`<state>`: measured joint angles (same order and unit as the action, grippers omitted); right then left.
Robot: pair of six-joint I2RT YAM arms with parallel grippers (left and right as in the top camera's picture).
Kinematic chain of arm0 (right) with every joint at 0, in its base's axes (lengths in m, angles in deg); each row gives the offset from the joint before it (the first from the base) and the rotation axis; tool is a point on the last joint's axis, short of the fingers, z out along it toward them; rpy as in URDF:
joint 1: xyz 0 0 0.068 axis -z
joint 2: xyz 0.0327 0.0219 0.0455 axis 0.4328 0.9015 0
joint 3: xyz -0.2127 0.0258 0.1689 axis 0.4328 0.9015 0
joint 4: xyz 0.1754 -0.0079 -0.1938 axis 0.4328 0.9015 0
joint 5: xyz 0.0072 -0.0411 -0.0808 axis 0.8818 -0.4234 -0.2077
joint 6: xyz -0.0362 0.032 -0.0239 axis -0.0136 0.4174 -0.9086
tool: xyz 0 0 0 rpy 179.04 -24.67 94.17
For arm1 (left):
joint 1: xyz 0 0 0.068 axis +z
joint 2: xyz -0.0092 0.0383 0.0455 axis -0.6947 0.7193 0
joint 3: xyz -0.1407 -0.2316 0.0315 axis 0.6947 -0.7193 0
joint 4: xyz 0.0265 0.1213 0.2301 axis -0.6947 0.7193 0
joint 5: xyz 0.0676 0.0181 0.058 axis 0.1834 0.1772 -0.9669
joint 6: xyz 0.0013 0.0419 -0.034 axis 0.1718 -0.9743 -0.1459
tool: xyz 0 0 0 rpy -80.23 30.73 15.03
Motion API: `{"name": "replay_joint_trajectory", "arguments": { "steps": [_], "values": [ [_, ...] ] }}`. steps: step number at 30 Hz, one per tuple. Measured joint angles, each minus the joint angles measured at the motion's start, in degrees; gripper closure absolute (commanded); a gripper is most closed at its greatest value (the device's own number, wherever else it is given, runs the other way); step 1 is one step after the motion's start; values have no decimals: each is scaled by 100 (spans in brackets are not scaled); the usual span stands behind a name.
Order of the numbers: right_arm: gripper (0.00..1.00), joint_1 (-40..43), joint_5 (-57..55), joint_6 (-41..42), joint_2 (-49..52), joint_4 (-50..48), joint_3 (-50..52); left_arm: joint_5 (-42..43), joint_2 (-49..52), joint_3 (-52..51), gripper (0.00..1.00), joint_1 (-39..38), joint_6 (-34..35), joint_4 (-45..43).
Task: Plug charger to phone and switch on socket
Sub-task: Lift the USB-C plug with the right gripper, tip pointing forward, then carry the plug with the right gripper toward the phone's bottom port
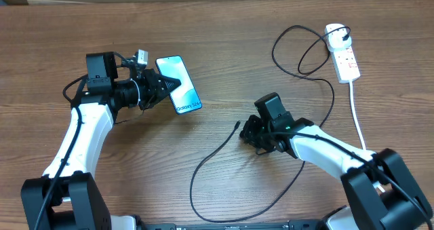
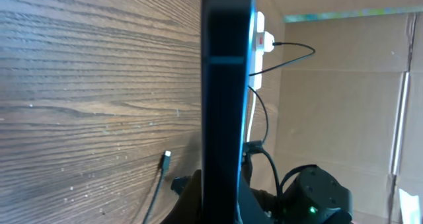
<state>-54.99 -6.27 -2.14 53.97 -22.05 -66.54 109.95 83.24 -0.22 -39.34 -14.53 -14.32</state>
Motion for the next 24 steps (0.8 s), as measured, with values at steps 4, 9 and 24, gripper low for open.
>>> {"name": "replay_joint_trajectory", "arguments": {
  "steps": [4,9,24],
  "values": [
    [56,0,9,72,20,-175,9,-37,0,0,96,0,-129,22],
    [55,0,0,122,20,-345,9,-70,0,0,96,0,-234,39],
    [63,0,173,560,437,-1115,-22,-90,0,0,95,0,-282,114]
  ]
}}
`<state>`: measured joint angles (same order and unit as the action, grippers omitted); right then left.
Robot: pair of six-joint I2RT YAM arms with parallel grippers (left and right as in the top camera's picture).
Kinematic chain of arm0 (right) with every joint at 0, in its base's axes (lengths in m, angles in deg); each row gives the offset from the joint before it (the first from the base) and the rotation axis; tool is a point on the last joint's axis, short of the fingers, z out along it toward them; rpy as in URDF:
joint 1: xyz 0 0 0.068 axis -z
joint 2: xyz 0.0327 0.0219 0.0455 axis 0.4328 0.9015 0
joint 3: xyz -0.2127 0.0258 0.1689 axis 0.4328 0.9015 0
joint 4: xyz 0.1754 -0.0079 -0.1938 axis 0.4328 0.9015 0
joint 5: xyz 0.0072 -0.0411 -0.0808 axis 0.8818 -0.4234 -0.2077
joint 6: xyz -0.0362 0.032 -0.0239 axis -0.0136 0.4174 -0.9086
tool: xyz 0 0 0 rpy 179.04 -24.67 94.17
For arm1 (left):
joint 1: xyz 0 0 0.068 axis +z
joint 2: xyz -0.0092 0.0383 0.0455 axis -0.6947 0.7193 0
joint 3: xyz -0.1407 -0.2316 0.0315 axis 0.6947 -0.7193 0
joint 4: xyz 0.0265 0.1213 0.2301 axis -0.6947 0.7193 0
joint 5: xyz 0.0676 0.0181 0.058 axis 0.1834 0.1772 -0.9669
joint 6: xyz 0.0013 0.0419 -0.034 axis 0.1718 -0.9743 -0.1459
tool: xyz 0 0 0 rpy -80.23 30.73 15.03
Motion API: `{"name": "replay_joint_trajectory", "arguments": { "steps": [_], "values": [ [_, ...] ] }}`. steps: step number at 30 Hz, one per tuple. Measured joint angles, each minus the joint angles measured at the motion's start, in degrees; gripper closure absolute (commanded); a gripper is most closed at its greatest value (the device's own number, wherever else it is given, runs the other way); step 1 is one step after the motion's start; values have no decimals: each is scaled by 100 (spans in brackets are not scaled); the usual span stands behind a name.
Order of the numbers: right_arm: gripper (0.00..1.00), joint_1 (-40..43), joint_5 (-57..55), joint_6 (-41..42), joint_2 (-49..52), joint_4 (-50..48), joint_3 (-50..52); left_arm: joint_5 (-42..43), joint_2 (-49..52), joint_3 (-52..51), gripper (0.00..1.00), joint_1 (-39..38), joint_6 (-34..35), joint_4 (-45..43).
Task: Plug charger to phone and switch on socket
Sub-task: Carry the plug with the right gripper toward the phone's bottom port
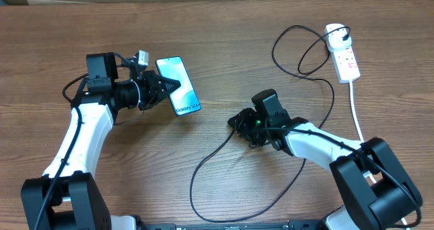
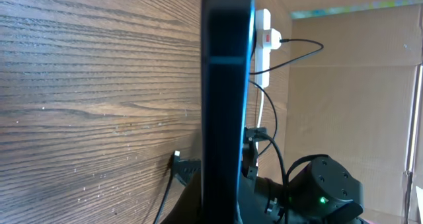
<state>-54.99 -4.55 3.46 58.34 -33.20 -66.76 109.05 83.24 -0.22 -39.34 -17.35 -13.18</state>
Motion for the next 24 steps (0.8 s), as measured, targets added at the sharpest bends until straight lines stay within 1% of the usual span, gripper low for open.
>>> {"name": "replay_joint_trajectory", "arguments": {
  "steps": [2,9,12,21,24],
  "values": [
    [67,0,42,31,59,-39,-24,-2,0,0,96,0,0,0],
    [69,0,66,72,103,-31,-24,-2,0,0,96,0,0,2],
    [74,0,87,153,153,-50,-52,-2,0,0,96,0,0,35],
    [75,0,90,192,188,-59,-61,-2,0,0,96,0,0,92],
    [80,0,81,210,188,-52,-61,-2,0,0,96,0,0,101]
  ]
}}
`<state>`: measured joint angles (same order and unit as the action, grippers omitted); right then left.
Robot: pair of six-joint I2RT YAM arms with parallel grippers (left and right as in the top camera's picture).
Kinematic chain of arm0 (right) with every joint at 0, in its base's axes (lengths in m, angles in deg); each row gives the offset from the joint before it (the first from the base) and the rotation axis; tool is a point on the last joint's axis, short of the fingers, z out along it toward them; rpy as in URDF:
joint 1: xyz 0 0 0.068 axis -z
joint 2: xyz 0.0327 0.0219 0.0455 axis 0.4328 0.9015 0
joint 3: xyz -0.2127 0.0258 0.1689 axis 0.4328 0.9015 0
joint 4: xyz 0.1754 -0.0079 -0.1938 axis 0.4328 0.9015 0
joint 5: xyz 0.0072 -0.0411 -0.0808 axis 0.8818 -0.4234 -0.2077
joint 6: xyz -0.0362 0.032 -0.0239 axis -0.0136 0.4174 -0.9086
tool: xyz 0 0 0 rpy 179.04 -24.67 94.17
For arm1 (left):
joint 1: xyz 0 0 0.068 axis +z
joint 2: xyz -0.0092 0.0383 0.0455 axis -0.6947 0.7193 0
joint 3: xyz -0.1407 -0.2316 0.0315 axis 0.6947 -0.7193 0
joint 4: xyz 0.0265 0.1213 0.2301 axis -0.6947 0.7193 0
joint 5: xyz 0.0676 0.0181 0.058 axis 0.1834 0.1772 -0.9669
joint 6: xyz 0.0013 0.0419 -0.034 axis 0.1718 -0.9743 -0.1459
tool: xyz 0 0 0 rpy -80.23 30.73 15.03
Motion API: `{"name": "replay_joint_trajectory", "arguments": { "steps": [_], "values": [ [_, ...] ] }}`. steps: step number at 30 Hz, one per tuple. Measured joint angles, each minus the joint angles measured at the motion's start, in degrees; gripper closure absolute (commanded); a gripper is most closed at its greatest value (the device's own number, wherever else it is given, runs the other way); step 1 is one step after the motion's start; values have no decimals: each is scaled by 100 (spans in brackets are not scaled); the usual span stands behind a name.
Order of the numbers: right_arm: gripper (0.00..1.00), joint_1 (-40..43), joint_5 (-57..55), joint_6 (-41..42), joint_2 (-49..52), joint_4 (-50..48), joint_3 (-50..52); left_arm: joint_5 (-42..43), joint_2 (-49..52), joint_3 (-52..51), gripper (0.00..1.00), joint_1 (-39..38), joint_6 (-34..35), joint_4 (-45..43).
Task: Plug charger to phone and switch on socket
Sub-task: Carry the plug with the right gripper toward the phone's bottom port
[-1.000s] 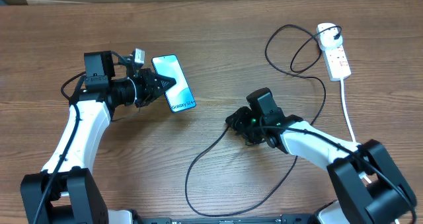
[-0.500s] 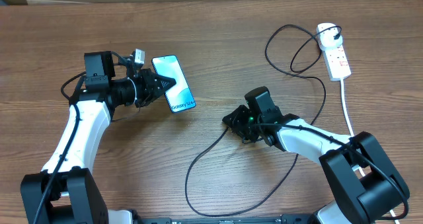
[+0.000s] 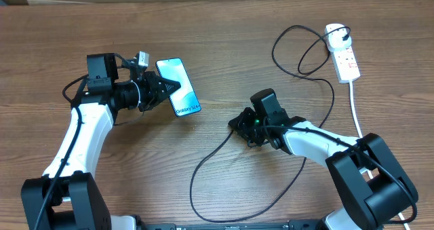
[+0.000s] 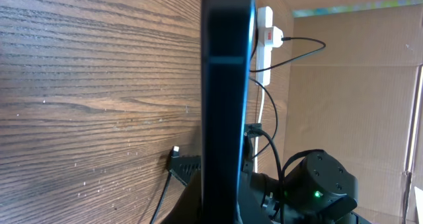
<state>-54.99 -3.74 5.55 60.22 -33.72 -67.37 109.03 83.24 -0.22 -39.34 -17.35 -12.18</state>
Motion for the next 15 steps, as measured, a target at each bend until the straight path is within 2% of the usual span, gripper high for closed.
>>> {"name": "replay_joint_trajectory", "arguments": {
  "steps": [12,15],
  "values": [
    [83,-219,-404,201,4,37,-28,0,0,0,96,0,-2,46],
    [88,-229,-444,216,4,48,-33,0,0,0,96,0,-2,50]
  ]
}}
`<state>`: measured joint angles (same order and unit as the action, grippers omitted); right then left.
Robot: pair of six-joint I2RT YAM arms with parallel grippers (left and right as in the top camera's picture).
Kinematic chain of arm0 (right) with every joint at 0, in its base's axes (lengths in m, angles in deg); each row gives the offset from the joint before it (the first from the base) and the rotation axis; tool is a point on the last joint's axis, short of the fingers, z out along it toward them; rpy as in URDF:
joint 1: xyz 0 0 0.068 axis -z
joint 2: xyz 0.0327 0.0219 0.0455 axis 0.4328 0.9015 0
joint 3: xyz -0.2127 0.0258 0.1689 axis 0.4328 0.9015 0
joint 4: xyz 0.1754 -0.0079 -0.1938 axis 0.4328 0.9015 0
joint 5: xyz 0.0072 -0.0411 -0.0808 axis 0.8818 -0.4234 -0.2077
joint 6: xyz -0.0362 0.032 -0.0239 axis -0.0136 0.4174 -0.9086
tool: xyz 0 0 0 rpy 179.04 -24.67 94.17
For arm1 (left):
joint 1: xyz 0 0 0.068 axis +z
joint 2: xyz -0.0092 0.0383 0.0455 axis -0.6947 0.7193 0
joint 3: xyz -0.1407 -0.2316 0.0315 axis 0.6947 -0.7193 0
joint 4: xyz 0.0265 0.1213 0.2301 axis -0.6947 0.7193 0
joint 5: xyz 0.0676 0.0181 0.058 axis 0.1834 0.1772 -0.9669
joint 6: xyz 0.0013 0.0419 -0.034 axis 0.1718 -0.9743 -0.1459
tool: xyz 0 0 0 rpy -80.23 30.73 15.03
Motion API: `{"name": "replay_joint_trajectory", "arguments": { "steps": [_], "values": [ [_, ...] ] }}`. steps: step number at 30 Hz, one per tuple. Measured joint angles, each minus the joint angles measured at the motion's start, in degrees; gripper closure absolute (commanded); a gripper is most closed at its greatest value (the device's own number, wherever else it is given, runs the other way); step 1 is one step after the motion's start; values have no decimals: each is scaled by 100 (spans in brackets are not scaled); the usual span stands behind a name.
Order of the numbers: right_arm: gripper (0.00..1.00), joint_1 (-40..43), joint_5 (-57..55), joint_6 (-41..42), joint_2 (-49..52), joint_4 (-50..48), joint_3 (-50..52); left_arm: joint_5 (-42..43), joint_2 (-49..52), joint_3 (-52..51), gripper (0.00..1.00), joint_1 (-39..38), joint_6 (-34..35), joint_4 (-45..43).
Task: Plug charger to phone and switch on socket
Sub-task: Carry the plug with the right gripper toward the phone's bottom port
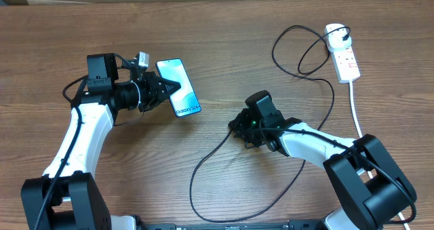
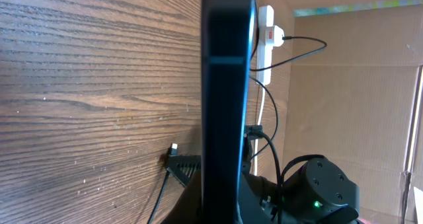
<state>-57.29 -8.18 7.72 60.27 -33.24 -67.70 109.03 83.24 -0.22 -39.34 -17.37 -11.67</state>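
My left gripper (image 1: 168, 87) is shut on the phone (image 1: 180, 87) and holds it on edge above the table; the left wrist view shows the phone (image 2: 227, 85) as a dark vertical slab. The black charger cable (image 1: 203, 162) loops over the table to the white socket strip (image 1: 342, 50). Its free plug (image 2: 172, 148) pokes out from my right gripper (image 1: 236, 127), which is low on the table and closed round the cable end. The right gripper's fingers (image 2: 187, 164) show beside the phone's edge.
A cardboard wall (image 2: 344, 85) stands behind the table's far side. The socket strip's white lead (image 1: 356, 115) runs down the right side towards the front edge. The cable's loops (image 1: 305, 53) lie left of the strip.
My right gripper has edged slightly left with the plug tip. The left gripper and the phone have not moved.
The plug first lay free on the table with my right gripper just right of it. At the second moment the gripper had reached over the plug end. It has stayed on the plug since, shifting only slightly. The left gripper has held the phone still throughout.
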Motion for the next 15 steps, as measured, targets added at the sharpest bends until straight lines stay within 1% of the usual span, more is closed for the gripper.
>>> {"name": "replay_joint_trajectory", "arguments": {
  "steps": [2,3,7,9,15],
  "values": [
    [93,-2,-11,7,0,15,-2,0,0,0,96,0,0,15],
    [94,-2,-33,26,0,35,-4,0,0,0,96,0,0,15],
    [94,-9,-72,22,7,52,-4,0,0,0,96,0,0,15],
    [96,-17,-83,22,7,52,-4,0,0,0,96,0,-2,15],
    [96,-28,-94,22,9,42,-4,0,0,0,96,0,-81,15]
  ]
}}
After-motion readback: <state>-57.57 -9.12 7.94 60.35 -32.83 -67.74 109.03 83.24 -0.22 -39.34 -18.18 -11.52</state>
